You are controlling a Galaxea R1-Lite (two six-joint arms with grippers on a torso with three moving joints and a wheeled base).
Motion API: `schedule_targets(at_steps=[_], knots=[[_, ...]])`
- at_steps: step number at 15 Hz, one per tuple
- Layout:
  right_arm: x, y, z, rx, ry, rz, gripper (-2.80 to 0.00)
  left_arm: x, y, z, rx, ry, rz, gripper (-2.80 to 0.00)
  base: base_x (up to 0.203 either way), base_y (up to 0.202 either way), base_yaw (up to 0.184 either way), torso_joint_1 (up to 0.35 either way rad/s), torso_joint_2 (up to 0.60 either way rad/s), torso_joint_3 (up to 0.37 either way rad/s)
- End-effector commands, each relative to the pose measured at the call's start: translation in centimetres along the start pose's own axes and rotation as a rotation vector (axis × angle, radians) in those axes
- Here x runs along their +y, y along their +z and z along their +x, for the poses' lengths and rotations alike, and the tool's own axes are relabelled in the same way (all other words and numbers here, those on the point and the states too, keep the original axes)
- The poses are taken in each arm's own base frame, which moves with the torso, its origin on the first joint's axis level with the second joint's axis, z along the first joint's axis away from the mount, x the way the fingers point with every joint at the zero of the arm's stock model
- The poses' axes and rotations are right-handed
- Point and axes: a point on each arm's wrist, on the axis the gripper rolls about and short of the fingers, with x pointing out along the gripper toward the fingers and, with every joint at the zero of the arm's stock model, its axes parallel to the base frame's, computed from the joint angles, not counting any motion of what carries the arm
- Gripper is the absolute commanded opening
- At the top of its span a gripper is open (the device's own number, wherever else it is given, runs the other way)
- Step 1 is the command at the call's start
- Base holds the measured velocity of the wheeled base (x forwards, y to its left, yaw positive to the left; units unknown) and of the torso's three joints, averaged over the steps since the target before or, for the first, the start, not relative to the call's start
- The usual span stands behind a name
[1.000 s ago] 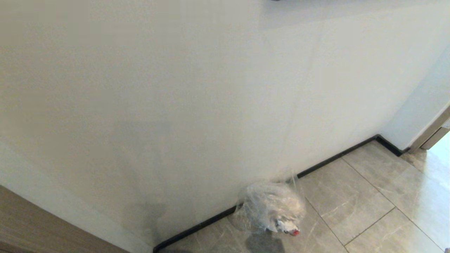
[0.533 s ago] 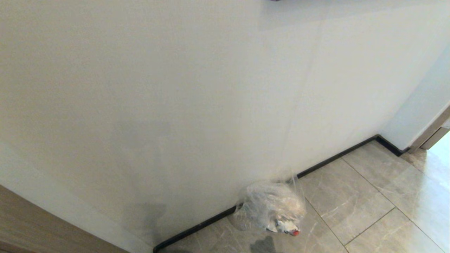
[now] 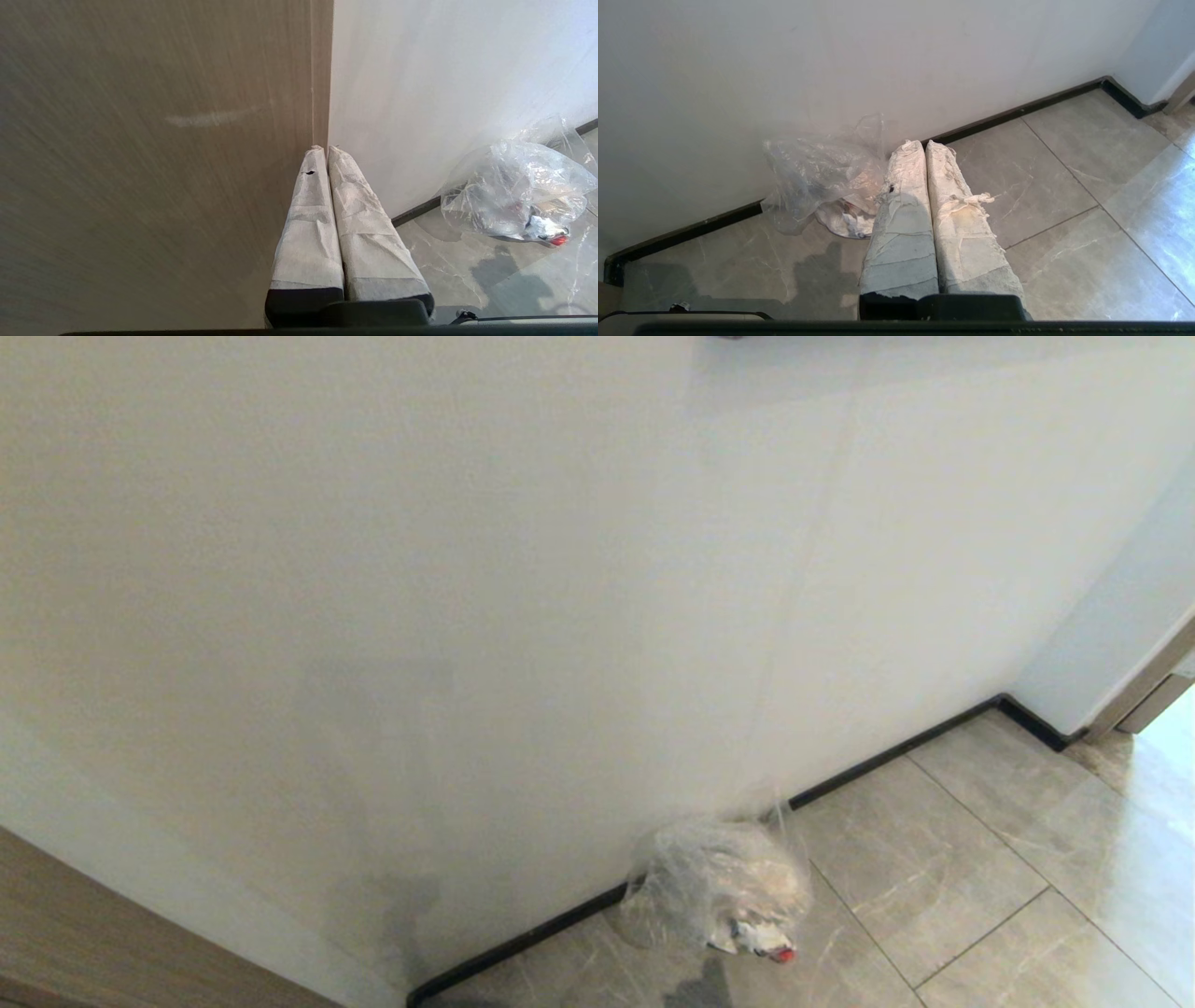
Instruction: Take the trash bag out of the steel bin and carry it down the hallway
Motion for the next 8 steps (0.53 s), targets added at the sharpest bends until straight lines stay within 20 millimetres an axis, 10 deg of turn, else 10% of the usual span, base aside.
schedule_targets(at_steps=[1,8], knots=[[0.0,-0.06,0.05,0.006,-0.001,0.003,-2.8,0.0,0.0,0.0,0.0,0.0,0.0,-2.8,0.0,0.0,0.0,0.0,0.0,0.0],[-0.01,-0.06,0.04,0.004,-0.005,0.035,-2.8,0.0,0.0,0.0,0.0,0.0,0.0,-2.8,0.0,0.0,0.0,0.0,0.0,0.0]])
